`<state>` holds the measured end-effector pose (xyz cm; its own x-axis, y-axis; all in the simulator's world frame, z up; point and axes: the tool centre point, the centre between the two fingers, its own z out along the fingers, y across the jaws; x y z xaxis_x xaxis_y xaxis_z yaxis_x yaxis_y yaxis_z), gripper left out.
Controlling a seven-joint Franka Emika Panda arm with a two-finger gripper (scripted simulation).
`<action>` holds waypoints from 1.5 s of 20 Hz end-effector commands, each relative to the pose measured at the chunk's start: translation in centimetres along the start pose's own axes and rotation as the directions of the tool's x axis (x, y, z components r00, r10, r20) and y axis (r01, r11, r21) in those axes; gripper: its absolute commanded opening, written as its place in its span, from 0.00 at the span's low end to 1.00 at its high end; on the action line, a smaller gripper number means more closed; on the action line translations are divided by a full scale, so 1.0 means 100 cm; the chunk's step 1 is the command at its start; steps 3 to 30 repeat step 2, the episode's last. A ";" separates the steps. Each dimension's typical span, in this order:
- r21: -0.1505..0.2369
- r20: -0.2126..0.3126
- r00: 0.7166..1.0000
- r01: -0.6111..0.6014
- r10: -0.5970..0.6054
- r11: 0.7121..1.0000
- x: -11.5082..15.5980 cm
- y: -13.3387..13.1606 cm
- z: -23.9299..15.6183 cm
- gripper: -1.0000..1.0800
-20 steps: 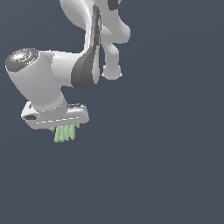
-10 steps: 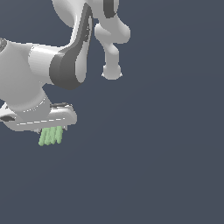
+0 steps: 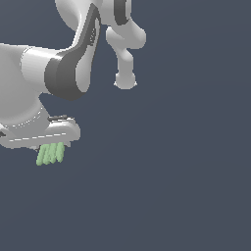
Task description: Pick up the object and move it to a goal position.
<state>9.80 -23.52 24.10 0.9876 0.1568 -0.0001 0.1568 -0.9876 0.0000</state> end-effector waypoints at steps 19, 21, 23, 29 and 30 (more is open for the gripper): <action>0.000 0.000 1.000 0.000 0.000 1.000 0.001 0.001 -0.001 0.00; 0.000 0.000 1.000 0.000 0.000 1.000 0.001 0.001 -0.001 0.00; 0.000 0.000 1.000 0.000 0.000 1.000 0.001 0.001 -0.001 0.00; 0.000 0.000 1.000 0.000 0.000 1.000 0.001 0.001 -0.001 0.00; 0.000 0.000 1.000 0.000 0.000 1.000 0.001 0.001 -0.001 0.00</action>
